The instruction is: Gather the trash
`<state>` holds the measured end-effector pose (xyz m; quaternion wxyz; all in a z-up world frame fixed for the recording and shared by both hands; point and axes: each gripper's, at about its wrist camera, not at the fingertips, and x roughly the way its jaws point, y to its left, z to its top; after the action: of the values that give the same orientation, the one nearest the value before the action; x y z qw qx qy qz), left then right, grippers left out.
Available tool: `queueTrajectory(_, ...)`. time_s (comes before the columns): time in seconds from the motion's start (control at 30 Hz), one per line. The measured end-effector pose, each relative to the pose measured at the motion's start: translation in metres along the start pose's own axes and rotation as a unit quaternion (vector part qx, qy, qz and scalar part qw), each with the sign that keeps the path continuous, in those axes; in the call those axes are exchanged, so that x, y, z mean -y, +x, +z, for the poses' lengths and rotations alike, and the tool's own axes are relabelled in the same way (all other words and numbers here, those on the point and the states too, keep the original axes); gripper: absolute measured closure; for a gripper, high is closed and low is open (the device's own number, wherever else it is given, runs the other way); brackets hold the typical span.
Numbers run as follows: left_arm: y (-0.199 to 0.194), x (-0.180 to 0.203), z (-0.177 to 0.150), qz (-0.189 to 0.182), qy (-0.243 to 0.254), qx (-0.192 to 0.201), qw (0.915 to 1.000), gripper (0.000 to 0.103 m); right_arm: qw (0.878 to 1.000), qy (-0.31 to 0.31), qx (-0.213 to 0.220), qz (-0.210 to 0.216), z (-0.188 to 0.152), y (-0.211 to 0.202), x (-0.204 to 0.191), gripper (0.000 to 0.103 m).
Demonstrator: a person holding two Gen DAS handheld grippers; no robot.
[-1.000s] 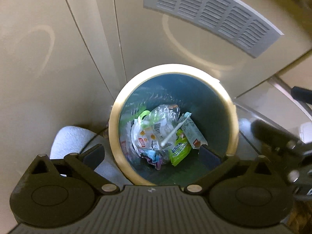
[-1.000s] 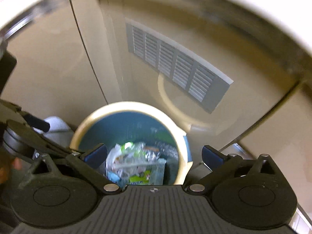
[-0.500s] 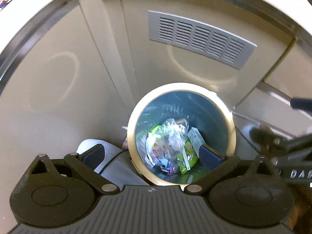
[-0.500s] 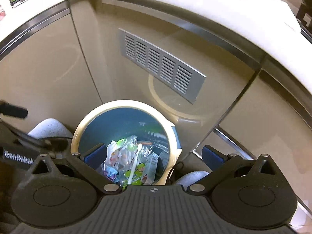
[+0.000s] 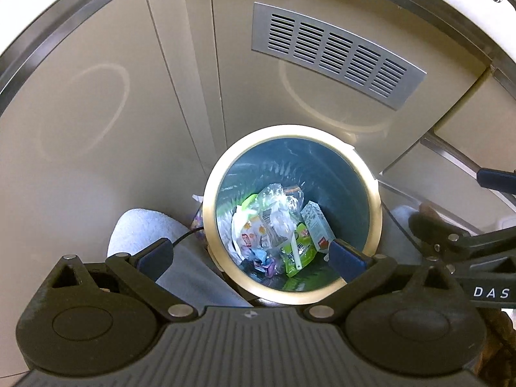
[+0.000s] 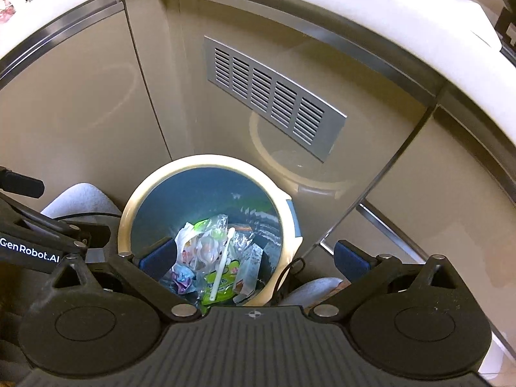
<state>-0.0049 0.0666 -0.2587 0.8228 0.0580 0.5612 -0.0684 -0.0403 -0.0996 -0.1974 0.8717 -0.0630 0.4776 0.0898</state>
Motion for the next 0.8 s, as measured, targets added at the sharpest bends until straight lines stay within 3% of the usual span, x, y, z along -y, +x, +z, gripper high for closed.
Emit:
queueTrajectory(0.27, 0.008, 0.012, 0.002, -0.001, 0.032, -0.018, 0.9993, 0.000, 1.000, -0.001, 0.015, -0.021, 0.000, -0.002, 0.002, 0.000)
queueTrajectory(0.8, 0.017, 0.011, 0.003, -0.013, 0.025, -0.031, 0.9991, 0.000, 1.000, -0.001, 0.012, -0.027, 0.006, -0.002, 0.005, 0.000)
